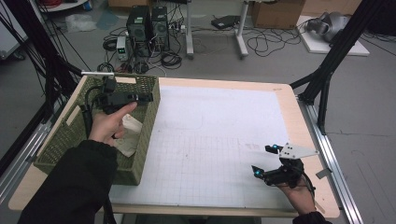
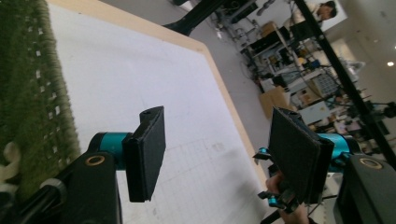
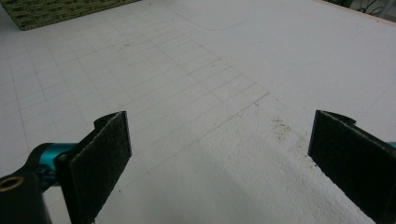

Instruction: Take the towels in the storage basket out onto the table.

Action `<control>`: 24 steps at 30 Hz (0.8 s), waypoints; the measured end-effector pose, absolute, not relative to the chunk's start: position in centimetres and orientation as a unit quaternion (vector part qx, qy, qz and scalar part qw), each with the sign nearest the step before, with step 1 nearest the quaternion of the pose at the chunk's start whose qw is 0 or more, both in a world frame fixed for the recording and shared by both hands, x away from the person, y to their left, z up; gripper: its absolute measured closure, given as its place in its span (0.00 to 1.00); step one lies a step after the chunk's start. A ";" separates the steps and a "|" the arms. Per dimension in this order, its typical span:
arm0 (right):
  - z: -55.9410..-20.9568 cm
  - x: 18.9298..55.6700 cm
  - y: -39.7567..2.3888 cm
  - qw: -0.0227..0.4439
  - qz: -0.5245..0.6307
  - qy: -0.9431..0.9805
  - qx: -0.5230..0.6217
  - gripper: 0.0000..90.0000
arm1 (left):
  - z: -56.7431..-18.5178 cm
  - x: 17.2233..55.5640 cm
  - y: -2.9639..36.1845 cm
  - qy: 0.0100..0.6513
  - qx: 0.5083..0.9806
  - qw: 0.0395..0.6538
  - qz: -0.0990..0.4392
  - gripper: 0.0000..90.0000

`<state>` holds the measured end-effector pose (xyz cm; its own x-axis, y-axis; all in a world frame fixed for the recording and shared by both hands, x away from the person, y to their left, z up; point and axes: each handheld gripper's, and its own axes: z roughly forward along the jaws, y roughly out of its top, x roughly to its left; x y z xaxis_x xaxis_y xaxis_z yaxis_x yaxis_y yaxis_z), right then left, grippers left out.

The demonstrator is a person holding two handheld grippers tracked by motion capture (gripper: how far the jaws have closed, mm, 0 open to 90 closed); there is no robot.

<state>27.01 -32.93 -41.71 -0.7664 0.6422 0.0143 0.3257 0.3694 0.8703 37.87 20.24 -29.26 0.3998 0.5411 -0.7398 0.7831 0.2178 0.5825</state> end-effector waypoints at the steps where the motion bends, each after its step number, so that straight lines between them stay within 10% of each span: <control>1: -41.7 27.0 -32.9 0.167 0.477 0.810 0.297 0.06 | -29.2 37.8 20.6 0.535 0.617 0.566 -0.113 0.41; 24: -41.9 27.2 -32.6 0.161 0.475 0.813 0.295 0.06 | -30.7 38.8 27.9 0.570 0.599 0.558 -0.063 0.41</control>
<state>27.21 -32.64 -41.89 -0.7736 0.6334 0.0188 0.3279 0.3747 0.8673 38.77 27.92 -30.74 0.3417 0.6136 -0.7119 0.7537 0.2736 0.5976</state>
